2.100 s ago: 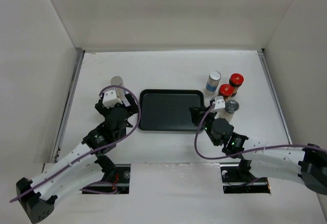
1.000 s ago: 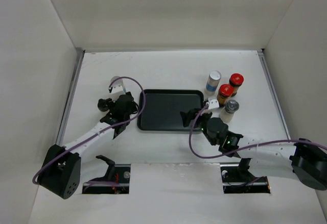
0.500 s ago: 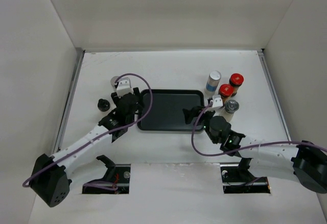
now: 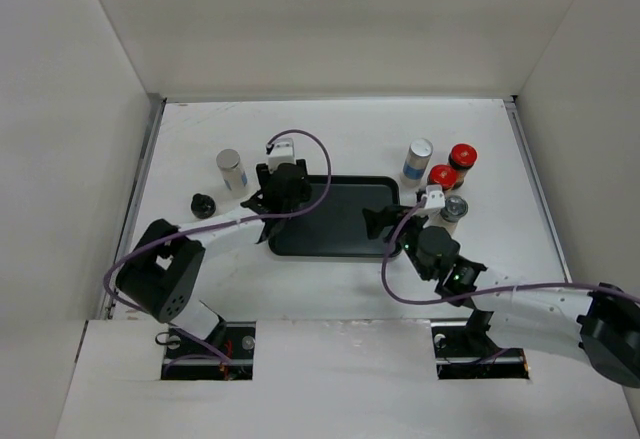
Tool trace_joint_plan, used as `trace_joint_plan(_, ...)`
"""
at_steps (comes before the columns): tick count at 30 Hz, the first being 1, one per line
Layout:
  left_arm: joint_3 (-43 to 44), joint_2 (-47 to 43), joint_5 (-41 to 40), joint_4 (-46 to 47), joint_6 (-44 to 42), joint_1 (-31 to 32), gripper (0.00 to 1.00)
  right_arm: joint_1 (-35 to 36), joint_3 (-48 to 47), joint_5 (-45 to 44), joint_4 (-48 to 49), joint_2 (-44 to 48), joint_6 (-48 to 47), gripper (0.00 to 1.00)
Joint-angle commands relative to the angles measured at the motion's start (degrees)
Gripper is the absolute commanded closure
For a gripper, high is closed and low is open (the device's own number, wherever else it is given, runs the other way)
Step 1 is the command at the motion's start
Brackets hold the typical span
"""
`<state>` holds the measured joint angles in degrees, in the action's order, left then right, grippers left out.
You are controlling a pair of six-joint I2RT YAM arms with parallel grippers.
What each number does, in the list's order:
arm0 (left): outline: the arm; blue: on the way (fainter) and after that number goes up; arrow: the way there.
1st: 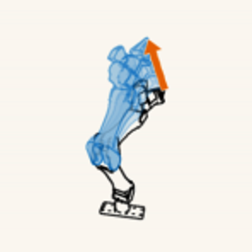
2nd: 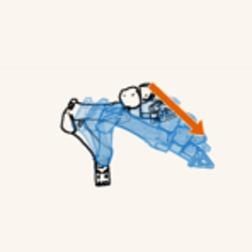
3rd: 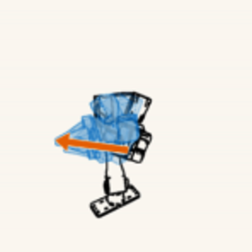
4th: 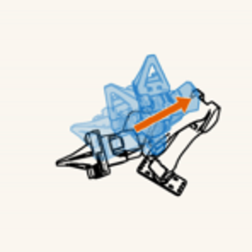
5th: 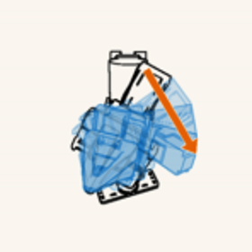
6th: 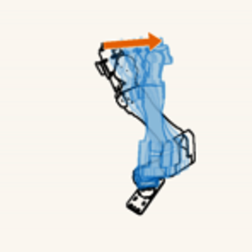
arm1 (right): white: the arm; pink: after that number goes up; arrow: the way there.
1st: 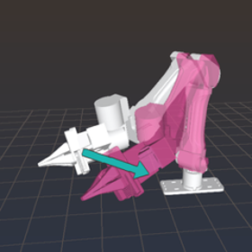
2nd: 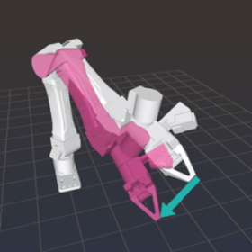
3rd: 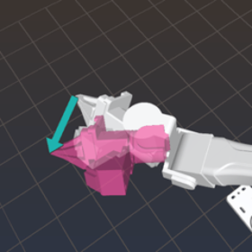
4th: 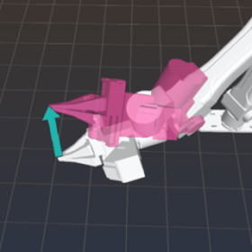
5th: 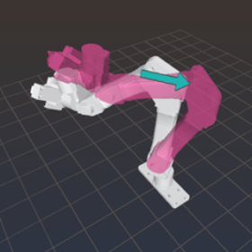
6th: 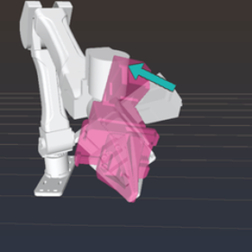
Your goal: Organize the condiment bottles
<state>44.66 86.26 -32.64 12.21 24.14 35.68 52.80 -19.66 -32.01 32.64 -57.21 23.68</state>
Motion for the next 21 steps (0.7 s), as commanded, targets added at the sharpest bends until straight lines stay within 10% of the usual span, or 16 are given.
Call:
trace_joint_plan(1,4.2,0.57,-0.14,10.38,-1.2,-0.4,0.66,-0.9,0.76,0.19,2.95,1.4,0.58,0.17)
trace_joint_plan(13,-1.24,-5.81,-1.98,13.28,-1.2,1.01,0.0,-3.62,-1.69,-7.44,-7.83,10.18,0.58,0.12)
trace_joint_plan(15,-2.91,-10.73,-1.9,13.02,-1.46,1.27,0.0,-4.67,-3.71,-10.51,-13.19,12.9,0.23,0.24)
trace_joint_plan(18,-6.51,-18.21,-1.99,13.46,-1.82,2.06,0.0,-7.92,-6.87,-12.63,-21.1,16.24,-0.3,0.7)
trace_joint_plan(21,-10.99,-24.89,-1.99,13.81,-1.29,3.64,0.0,-11.34,-9.86,-14.47,-28.23,17.74,0.13,0.7)
